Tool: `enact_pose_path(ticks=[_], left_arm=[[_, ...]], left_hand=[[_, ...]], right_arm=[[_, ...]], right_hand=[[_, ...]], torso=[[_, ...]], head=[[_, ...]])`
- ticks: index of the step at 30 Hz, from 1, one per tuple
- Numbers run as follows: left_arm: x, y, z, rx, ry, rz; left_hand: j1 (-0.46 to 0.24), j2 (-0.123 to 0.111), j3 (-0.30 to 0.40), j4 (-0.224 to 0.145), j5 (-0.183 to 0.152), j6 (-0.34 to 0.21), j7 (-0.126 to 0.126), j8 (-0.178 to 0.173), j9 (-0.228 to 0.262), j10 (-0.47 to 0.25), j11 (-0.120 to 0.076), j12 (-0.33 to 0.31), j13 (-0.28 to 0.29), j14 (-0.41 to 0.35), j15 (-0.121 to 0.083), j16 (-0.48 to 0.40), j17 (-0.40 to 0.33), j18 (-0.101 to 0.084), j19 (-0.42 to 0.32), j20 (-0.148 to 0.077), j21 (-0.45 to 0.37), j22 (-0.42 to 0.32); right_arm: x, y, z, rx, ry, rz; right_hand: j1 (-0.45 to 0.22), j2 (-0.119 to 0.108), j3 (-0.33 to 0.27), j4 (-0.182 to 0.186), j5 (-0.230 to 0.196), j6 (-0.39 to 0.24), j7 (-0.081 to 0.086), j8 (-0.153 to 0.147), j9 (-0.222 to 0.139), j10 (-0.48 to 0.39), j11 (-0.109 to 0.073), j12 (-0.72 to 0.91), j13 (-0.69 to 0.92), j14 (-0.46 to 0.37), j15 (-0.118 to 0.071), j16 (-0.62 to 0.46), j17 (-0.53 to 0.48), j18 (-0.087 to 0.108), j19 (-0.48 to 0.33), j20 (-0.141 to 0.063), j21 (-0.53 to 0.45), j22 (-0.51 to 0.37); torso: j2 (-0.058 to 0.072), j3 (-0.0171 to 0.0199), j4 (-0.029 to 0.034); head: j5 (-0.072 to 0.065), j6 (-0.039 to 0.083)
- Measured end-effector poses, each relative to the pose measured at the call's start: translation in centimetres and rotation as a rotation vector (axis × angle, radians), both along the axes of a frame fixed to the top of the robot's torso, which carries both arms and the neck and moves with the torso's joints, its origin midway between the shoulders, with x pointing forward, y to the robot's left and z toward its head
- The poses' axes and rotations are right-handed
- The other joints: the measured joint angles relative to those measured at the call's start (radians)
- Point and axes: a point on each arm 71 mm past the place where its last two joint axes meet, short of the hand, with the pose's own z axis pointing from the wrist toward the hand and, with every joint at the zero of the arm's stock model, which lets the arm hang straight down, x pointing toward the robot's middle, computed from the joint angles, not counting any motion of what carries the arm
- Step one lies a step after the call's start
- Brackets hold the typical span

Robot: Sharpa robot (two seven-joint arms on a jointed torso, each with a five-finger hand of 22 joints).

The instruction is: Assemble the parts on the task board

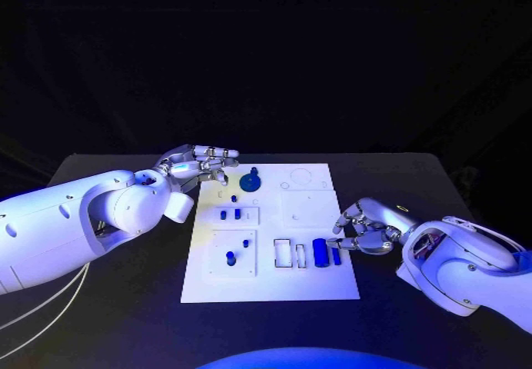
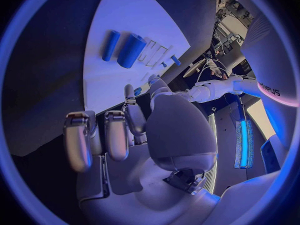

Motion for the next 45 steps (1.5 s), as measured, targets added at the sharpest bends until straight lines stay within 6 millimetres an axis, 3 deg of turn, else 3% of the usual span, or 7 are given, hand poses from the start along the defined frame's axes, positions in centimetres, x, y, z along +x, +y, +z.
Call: enact_pose_path(ticks=[5,10,30,45], left_arm=[[0.0,0.0,0.0,-0.001,0.0,-0.003],[0.0,-0.1,0.0,-0.002,0.001,-0.005],[-0.2,0.0,0.0,-0.003,0.002,-0.01],[-0.2,0.0,0.0,-0.004,0.003,-0.014]], left_hand=[[0.0,0.0,-0.003,0.0,0.0,0.0,0.0,0.0,-0.001,-0.002,-0.002,0.0,0.0,0.0,0.0,0.0,0.0,0.0,0.0,0.0,0.0,0.0],[0.0,0.0,-0.006,0.0,0.0,-0.004,0.004,0.0,-0.001,-0.004,-0.004,0.0,0.0,0.0,0.0,0.0,-0.001,0.0,0.0,0.0,0.0,0.0],[-0.004,0.004,-0.006,0.0,0.0,-0.004,0.004,0.0,-0.001,-0.004,-0.004,0.004,0.0,0.0,0.0,0.0,-0.001,-0.001,0.0,0.0,0.0,-0.001],[-0.004,0.004,-0.009,0.003,0.0,-0.004,0.004,0.0,-0.002,-0.007,0.0,0.004,-0.001,0.0,0.0,0.0,-0.002,-0.002,0.0,0.0,0.0,-0.002]], right_arm=[[-0.5,0.1,-1.0,-0.029,0.023,-0.024],[-0.7,0.5,-1.8,-0.05,0.037,-0.033],[-0.5,2.4,-4.3,-0.091,0.061,-0.031],[0.4,3.6,-5.0,-0.103,0.061,-0.04]], right_hand=[[-0.011,0.011,-0.04,0.04,0.01,-0.005,-0.005,0.014,0.021,0.0,0.0,0.011,0.025,0.0,0.0,0.004,0.0,0.0,0.0,0.0,0.002,0.0],[-0.011,0.011,-0.059,0.054,0.01,-0.005,-0.005,0.022,0.032,0.004,-0.004,0.015,0.032,0.0,0.0,0.004,0.0,0.0,0.0,0.0,0.007,0.0],[-0.01,0.011,-0.072,0.055,0.003,-0.012,-0.006,0.026,0.043,0.003,-0.004,0.015,0.037,0.0,0.0,0.004,0.0,0.0,0.0,0.0,0.007,0.001],[0.01,0.031,-0.08,0.053,0.002,-0.012,-0.005,0.036,0.058,0.003,-0.004,0.015,0.044,0.0,0.0,0.004,-0.001,0.0,0.0,0.0,0.007,0.0]], torso=[[-0.002,0.0001,-0.0016],[-0.002,-0.0004,-0.0013],[-0.001,-0.0013,-0.0027],[-0.002,-0.0014,-0.002]], head=[[-0.008,-0.003],[-0.012,-0.005],[0.002,-0.005],[0.005,0.0]])
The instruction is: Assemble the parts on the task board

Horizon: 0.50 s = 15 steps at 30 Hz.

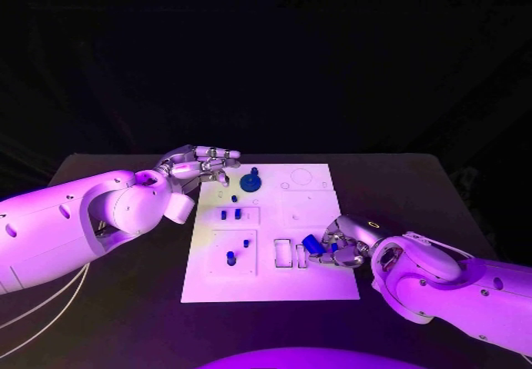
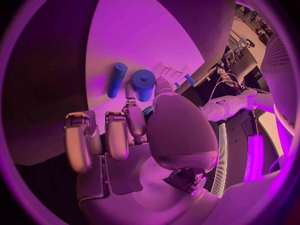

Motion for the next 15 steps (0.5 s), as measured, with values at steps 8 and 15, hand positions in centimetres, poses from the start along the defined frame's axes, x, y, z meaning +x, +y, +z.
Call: enact_pose_path(ticks=[8,15], left_arm=[[0.0,0.0,0.0,0.0,0.001,-0.002],[-0.1,0.0,0.0,0.0,0.001,-0.002]], left_hand=[[0.0,0.0,0.0,0.0,0.0,0.0,0.0,0.0,0.0,0.0,0.0,0.0,0.0,0.0,0.0,0.0,0.0,-0.002,0.0,0.0,0.0,0.0],[0.0,0.0,0.0,0.0,0.0,0.0,0.0,0.0,0.0,0.0,0.0,0.0,0.0,0.0,0.0,0.0,0.0,-0.004,0.0,0.0,0.0,0.0]], right_arm=[[-0.2,0.2,0.0,0.017,-0.006,-0.012],[-1.1,-0.1,0.3,0.048,-0.012,-0.036]], right_hand=[[0.04,0.02,-0.01,-0.004,0.06,0.003,-0.003,0.013,0.013,0.013,-0.006,0.019,0.023,0.0,0.0,0.005,0.0,0.0,-0.001,-0.006,0.009,0.0],[0.064,0.038,-0.012,-0.01,0.126,0.005,-0.006,0.024,0.015,0.023,-0.016,0.03,0.025,0.0,0.0,0.009,0.0,0.0,0.0,-0.014,0.021,0.0]], torso=[[0.0,-0.0005,-0.0007],[0.0,-0.0002,-0.001]], head=[[0.001,0.0],[0.002,-0.001]])
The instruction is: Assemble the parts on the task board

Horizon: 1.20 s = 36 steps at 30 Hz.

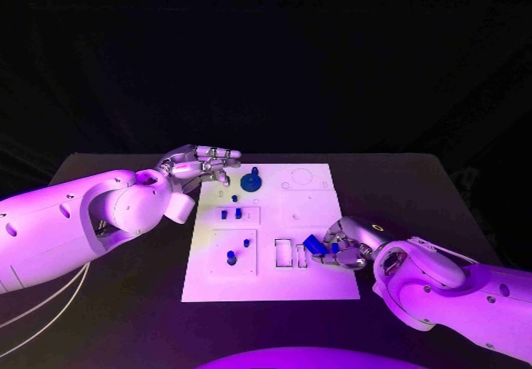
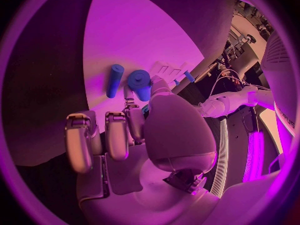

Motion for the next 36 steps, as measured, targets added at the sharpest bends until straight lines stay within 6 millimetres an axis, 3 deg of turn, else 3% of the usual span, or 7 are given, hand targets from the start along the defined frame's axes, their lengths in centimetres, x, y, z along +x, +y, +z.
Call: enact_pose_path(ticks=[7,9,20,26,29,32,36], left_arm=[[0.0,-0.1,0.0,0.0,0.001,-0.002],[0.0,-0.1,0.0,-0.001,0.001,-0.003],[0.0,-0.4,0.0,-0.003,0.001,-0.01],[0.0,-0.4,0.0,-0.004,0.002,-0.011],[0.0,-0.4,0.0,-0.004,0.002,-0.012],[0.0,-0.4,0.0,-0.004,0.002,-0.013],[0.0,-0.4,0.0,-0.003,0.003,-0.013]], left_hand=[[0.0,0.0,0.0,0.0,0.0,0.0,0.0,0.0,0.0,0.0,0.0,0.0,0.0,0.0,0.0,0.0,0.0,0.0,0.0,0.0,0.0,0.0],[0.0,0.0,0.0,0.0,0.0,0.0,0.0,0.0,0.0,0.0,0.0,0.0,0.0,0.0,0.0,0.0,0.0,0.0,0.0,0.0,0.0,0.0],[0.0,0.0,0.0,0.0,0.0,0.0,0.0,0.0,0.0,0.0,0.0,0.0,0.0,0.0,0.0,0.0,0.0,0.0,0.0,0.0,0.0,0.0],[0.0,0.0,0.0,0.0,0.0,0.0,0.0,0.0,-0.001,0.0,0.0,0.0,-0.001,-0.003,0.003,0.0,-0.001,-0.001,0.0,0.0,-0.006,-0.001],[0.0,0.0,0.0,0.0,0.0,0.0,0.0,0.0,-0.001,0.0,0.0,0.0,-0.001,-0.003,0.003,0.0,-0.001,0.007,0.0,0.0,-0.006,-0.001],[0.0,0.0,0.0,0.0,0.0,0.0,0.0,0.0,-0.001,0.0,0.0,0.0,-0.001,-0.003,0.003,0.0,-0.001,0.01,0.0,0.0,-0.006,-0.001],[0.0,0.0,0.0,0.0,0.0,0.0,0.0,0.0,-0.001,0.0,0.0,0.0,-0.001,-0.003,0.003,0.0,-0.001,0.01,0.0,0.0,-0.006,-0.001]], right_arm=[[-0.3,0.7,1.4,0.058,-0.026,-0.007],[-0.4,0.9,1.7,0.072,-0.028,-0.008],[-0.2,3.6,1.4,0.111,0.022,0.028],[-0.2,4.7,1.0,0.113,0.058,0.048],[-0.2,4.9,0.8,0.11,0.071,0.052],[-0.1,5.0,0.7,0.106,0.084,0.053],[-0.1,5.0,0.5,0.1,0.096,0.053]], right_hand=[[0.005,0.001,-0.001,-0.001,0.025,0.0,0.0,0.001,0.0,0.003,-0.003,0.001,0.0,0.003,-0.004,0.004,0.0,-0.001,0.0,0.0,0.007,0.0],[0.011,0.007,-0.001,-0.001,0.029,0.0,0.0,0.001,0.0,0.005,-0.005,0.001,0.0,0.0,-0.007,0.004,0.0,-0.016,0.0,0.0,0.011,0.0],[0.011,0.008,-0.011,0.012,0.033,0.0,0.0,0.001,0.0,0.007,-0.007,0.001,0.0,0.0,-0.007,0.004,0.0,-0.016,0.0,0.0,0.011,0.0],[-0.033,0.051,-0.033,0.022,0.024,0.006,0.006,0.001,0.0,0.007,-0.007,-0.006,0.003,0.0,-0.007,0.004,0.0,-0.016,0.0,-0.007,0.011,0.0],[-0.066,0.06,-0.046,0.019,0.024,0.007,0.007,0.008,0.0,0.011,-0.011,-0.006,0.001,0.003,-0.011,0.004,0.0,-0.016,0.0,-0.007,0.011,0.0],[-0.089,0.059,-0.058,0.02,0.018,0.007,0.007,0.017,0.045,0.013,-0.012,-0.006,-0.001,0.003,-0.011,0.004,0.001,-0.016,0.0,-0.007,0.011,0.0],[-0.122,0.059,-0.078,0.02,-0.004,0.017,0.002,0.025,0.062,0.013,-0.013,-0.006,0.0,0.001,-0.013,0.004,0.001,-0.015,0.0,-0.007,0.011,0.0]], torso=[[0.0,-0.0001,0.0003],[0.0,-0.0002,0.001],[0.0,-0.0003,0.0015],[0.001,-0.0008,0.0007],[0.001,-0.0006,0.0009],[0.001,-0.0006,0.0008],[0.001,-0.0006,0.0001]], head=[[0.0,0.003],[-0.001,0.004],[0.002,0.006],[0.005,0.004],[0.006,0.004],[0.007,0.003],[0.008,0.001]])
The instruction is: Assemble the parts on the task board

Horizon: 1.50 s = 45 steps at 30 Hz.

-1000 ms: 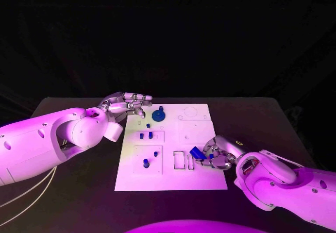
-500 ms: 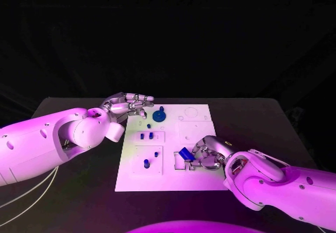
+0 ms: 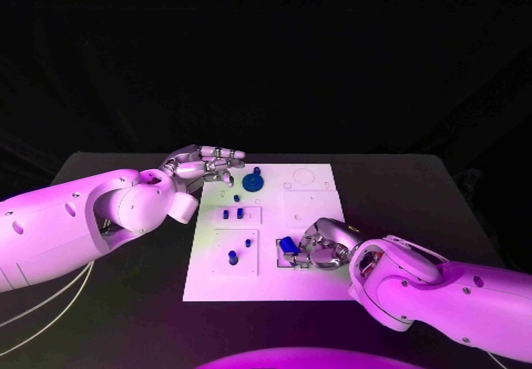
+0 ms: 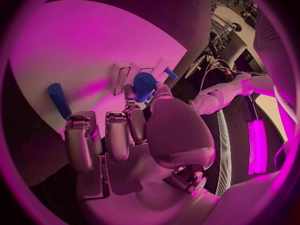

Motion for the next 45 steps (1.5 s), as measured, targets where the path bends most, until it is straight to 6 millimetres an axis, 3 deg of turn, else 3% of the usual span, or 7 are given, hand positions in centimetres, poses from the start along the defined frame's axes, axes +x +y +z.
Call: enact_pose_path(ticks=[3,10,12,17,23,36,45], left_arm=[[-0.01,-0.02,0.0,0.0,0.0,-0.001],[-0.03,0.01,0.01,0.0,0.001,-0.002],[-0.04,0.04,0.01,0.0,0.001,-0.001],[-0.05,0.08,0.02,0.001,0.002,-0.001],[-0.07,0.09,0.02,0.001,0.003,-0.002],[-0.09,0.18,-0.01,0.002,0.005,-0.002],[-0.08,0.18,0.0,0.003,0.006,-0.003]], left_hand=[[0.0,0.0,0.0,0.0,0.0,0.0,0.0,0.0,0.0,0.0,0.0,0.0,0.0,0.0,0.0,0.0,0.0,0.0,0.0,0.0,0.0,0.0],[0.0,0.0,0.0,0.0,0.0,0.0,0.0,0.0,0.0,0.0,0.0,0.0,0.0,0.0,0.0,0.0,0.0,0.0,0.0,0.0,0.0,0.0],[0.0,0.0,0.0,0.0,0.0,0.0,0.0,0.0,0.0,0.0,0.0,0.0,0.0,0.0,0.0,0.0,0.0,0.0,0.0,0.0,0.0,0.0],[0.0,0.0,0.0,0.0,0.0,0.0,0.0,0.0,0.0,0.0,0.0,0.0,0.0,0.0,0.0,0.0,0.0,-0.001,0.0,0.0,0.0,0.0],[0.0,0.0,-0.003,0.003,0.0,-0.003,-0.003,0.0,0.0,0.0,0.0,0.0,0.0,0.0,0.0,0.0,0.0,-0.002,0.0,0.0,0.0,-0.001],[0.0,0.0,-0.003,0.003,0.0,-0.003,-0.003,0.0,0.0,0.0,0.0,0.0,0.0,0.0,0.0,0.0,0.0,-0.003,0.0,0.0,0.0,-0.001],[0.0,0.0,-0.003,0.003,0.0,-0.003,-0.003,0.0,0.0,0.0,0.0,0.0,0.0,0.0,0.0,0.0,0.0,-0.003,0.0,0.0,0.0,-0.001]], right_arm=[[0.02,0.08,-0.07,-0.003,0.007,0.002],[0.15,0.2,-0.25,-0.012,0.016,0.003],[0.23,0.18,-0.31,-0.015,0.017,-0.001],[0.39,0.12,-0.41,-0.022,0.016,-0.008],[0.34,0.13,-0.36,-0.025,0.012,-0.007],[-0.19,-0.39,-0.06,-0.024,0.003,0.002],[-0.11,-0.27,0.08,-0.023,-0.01,0.012]], right_hand=[[-0.022,-0.004,-0.018,0.0,-0.041,0.027,-0.026,0.0,0.003,0.0,0.0,0.0,0.0,-0.002,-0.001,0.0,0.0,0.0,0.0,0.0,0.0,0.0],[-0.078,-0.016,-0.055,0.002,-0.139,0.032,-0.029,-0.002,0.021,0.0,0.0,-0.014,0.0,-0.002,-0.001,0.0,0.0,0.0,0.0,0.0,-0.014,0.0],[-0.123,-0.05,-0.057,0.003,-0.222,0.018,-0.026,-0.003,0.023,-0.004,0.004,-0.037,0.0,-0.002,-0.001,0.0,0.0,0.0,0.0,0.0,-0.026,0.0],[-0.194,-0.121,-0.008,0.007,-0.297,0.011,-0.019,-0.006,0.031,-0.019,0.008,-0.06,-0.009,-0.002,-0.001,-0.006,0.0,0.0,0.0,0.0,-0.033,0.0],[-0.2,-0.125,0.015,0.005,-0.29,0.011,-0.019,-0.006,0.036,-0.019,0.008,-0.06,-0.006,-0.002,-0.001,-0.006,0.0,0.0,0.0,0.0,-0.033,0.0],[-0.077,-0.036,0.049,-0.014,-0.157,0.019,-0.027,-0.004,0.059,0.009,-0.002,-0.014,0.0,-0.002,-0.001,0.009,0.0,0.0,0.0,0.0,-0.002,0.001],[0.0,-0.017,0.059,-0.025,-0.1,0.023,-0.031,-0.001,0.068,0.016,-0.009,0.001,0.001,0.002,-0.005,0.012,-0.001,0.0,0.0,-0.007,-0.002,0.001]], torso=[[0.0,0.0,-0.0005],[-0.001,-0.0001,-0.0001],[-0.001,-0.0001,0.0],[-0.001,-0.0001,0.0003],[-0.001,0.0,0.0002],[-0.001,0.0006,-0.0009],[-0.001,0.0008,0.0001]], head=[[0.0,-0.001],[0.0,-0.002],[0.0,-0.002],[0.0,-0.002],[0.0,-0.002],[0.003,-0.006],[0.002,-0.006]])
